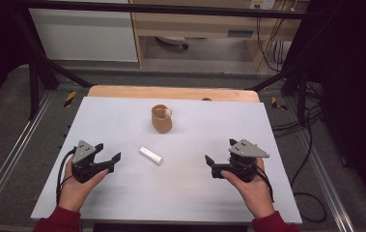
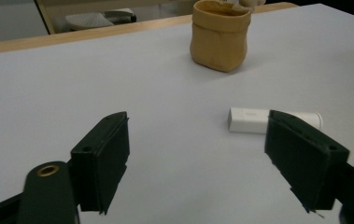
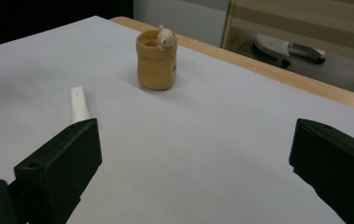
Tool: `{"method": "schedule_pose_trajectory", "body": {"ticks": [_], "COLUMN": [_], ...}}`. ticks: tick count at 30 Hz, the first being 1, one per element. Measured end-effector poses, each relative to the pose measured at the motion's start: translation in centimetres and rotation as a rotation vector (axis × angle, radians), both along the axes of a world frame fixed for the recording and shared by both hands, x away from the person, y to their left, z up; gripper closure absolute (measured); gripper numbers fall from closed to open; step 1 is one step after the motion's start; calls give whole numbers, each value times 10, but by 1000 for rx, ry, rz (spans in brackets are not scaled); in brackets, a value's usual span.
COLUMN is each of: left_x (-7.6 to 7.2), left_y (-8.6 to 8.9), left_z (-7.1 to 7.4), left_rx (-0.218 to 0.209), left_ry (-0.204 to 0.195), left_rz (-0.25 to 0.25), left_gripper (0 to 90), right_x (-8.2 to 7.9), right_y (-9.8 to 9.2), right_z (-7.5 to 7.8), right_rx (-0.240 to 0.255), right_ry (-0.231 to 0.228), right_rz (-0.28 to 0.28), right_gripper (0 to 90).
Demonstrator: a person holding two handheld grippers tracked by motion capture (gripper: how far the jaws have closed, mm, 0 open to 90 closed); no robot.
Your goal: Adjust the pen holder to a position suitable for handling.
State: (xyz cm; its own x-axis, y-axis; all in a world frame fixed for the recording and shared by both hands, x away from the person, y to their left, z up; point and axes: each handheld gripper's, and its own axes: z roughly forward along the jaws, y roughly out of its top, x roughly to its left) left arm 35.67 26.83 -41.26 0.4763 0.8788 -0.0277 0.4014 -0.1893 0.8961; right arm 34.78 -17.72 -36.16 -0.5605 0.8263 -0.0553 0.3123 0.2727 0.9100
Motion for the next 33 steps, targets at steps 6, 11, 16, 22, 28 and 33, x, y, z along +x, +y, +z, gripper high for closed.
{"method": "schedule_pose_trajectory", "body": {"ticks": [6,11,16,22,28,33], "left_x": [-13,-19,-15,-13,-12,-12], "left_y": [3,4,4,3,2,2], "left_z": [1,0,-3,-5,-6,-6], "left_rx": [-1,-3,15,21,19,18], "left_ry": [4,11,19,34,38,38], "left_rz": [-5,-13,-7,-6,-11,-11], "left_gripper": [124,93,85,81,78,74], "right_x": [10,17,23,33,42,47], "right_y": [15,29,45,64,80,90], "right_z": [9,16,19,21,19,14], "right_rx": [-19,-42,-69,-100,-135,-160], "right_ry": [33,57,69,92,123,148], "right_rz": [38,70,109,144,175,203], "right_gripper": [35,33,37,40,40,40]}}
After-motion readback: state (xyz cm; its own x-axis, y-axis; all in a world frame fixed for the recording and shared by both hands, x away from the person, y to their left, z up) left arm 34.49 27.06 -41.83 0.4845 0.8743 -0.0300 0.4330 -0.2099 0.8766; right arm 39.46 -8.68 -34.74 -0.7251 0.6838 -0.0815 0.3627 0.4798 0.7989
